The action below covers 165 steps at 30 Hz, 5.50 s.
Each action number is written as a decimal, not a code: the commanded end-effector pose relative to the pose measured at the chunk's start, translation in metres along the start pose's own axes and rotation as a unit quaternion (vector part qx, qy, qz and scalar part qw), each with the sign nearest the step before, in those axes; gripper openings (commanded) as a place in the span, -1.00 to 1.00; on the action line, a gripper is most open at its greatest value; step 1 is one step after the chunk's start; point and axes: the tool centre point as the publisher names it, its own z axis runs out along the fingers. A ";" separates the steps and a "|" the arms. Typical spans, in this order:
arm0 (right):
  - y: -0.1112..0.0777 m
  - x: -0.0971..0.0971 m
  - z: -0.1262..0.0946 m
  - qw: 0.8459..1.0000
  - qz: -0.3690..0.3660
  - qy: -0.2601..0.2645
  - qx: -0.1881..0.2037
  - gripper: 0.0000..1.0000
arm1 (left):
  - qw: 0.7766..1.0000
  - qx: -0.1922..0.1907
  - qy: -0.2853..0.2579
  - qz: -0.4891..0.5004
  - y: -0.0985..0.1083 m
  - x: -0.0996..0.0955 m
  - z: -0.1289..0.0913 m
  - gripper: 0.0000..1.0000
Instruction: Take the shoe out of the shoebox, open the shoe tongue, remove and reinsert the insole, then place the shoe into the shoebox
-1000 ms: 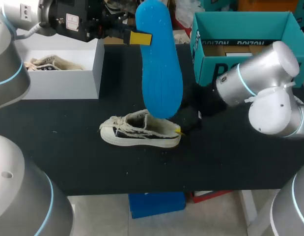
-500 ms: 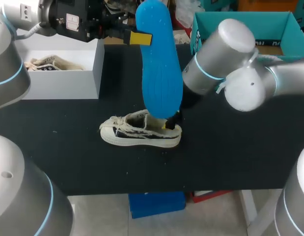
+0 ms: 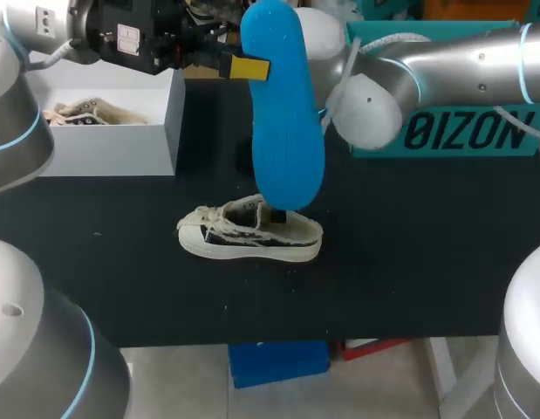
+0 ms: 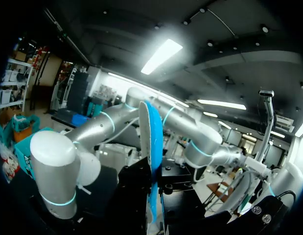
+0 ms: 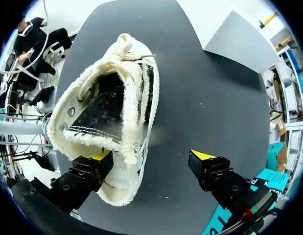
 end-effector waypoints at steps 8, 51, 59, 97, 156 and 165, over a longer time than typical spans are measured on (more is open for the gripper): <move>0.011 -0.002 0.008 0.986 0.006 0.009 0.169 1.00 | 1.000 0.000 0.000 0.000 0.001 -0.001 0.001 -1.00; -0.003 0.003 0.002 0.996 0.068 0.015 0.049 -1.00 | 1.000 0.000 0.000 0.000 0.001 -0.001 0.001 -1.00; -0.026 -0.021 -0.067 0.976 0.215 -0.023 0.032 -1.00 | 1.000 0.000 0.000 0.000 0.001 -0.001 0.001 -1.00; -0.017 0.001 -0.048 0.695 0.699 -0.142 0.095 -1.00 | 1.000 0.000 0.000 0.000 0.001 -0.001 0.001 -1.00; -0.032 0.024 -0.073 0.629 0.758 0.124 -0.121 1.00 | 1.000 0.000 0.000 0.000 0.001 -0.001 0.001 -1.00; -0.037 0.023 -0.088 0.610 0.746 0.171 -0.207 1.00 | 1.000 0.000 0.000 0.000 0.001 -0.001 0.001 -1.00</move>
